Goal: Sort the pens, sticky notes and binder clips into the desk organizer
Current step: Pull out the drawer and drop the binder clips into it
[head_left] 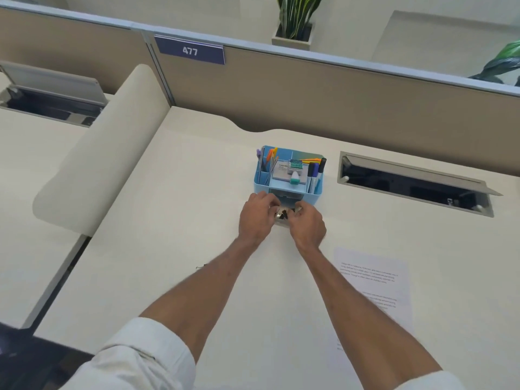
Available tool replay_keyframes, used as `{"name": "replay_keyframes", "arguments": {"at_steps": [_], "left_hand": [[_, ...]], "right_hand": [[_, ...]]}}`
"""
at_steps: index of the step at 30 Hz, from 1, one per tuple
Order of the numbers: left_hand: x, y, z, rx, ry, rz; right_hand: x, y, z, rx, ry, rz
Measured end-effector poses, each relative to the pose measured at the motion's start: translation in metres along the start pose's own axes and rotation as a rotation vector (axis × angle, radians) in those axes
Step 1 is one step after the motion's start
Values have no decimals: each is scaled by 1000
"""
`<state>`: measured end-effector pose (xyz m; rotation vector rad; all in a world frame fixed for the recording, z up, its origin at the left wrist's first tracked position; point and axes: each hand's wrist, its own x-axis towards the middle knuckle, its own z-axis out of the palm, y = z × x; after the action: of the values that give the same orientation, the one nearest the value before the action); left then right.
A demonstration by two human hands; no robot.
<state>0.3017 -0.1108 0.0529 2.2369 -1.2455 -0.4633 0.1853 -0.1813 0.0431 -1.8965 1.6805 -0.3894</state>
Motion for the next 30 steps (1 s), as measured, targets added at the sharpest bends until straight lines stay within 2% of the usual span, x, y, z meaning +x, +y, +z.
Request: {"name": "replay_keyframes", "arguments": {"at_steps": [5, 9, 12, 16, 18, 24, 26, 30], "left_hand": [[10, 7, 9, -9, 16, -5], [13, 8, 11, -12, 14, -32], [8, 3, 6, 28, 27, 5], [1, -11, -7, 184, 26, 159], [-3, -19, -15, 238, 22, 227], [-8, -45, -41, 307, 34, 321], [-11, -58, -49, 310, 42, 339], [-18, -77, -60, 332, 13, 305]], "right_hand": [[-11, 19, -2, 120, 117, -55], [-25, 39, -3, 71, 100, -135], [-44, 51, 2, -17, -21, -304], [-74, 48, 20, -123, -223, -715], [-85, 39, 33, -120, -302, -847], [-103, 4, 67, -144, -660, -965], [-109, -2, 77, -220, -694, -1020], [-123, -13, 92, -323, -644, -1038]]}}
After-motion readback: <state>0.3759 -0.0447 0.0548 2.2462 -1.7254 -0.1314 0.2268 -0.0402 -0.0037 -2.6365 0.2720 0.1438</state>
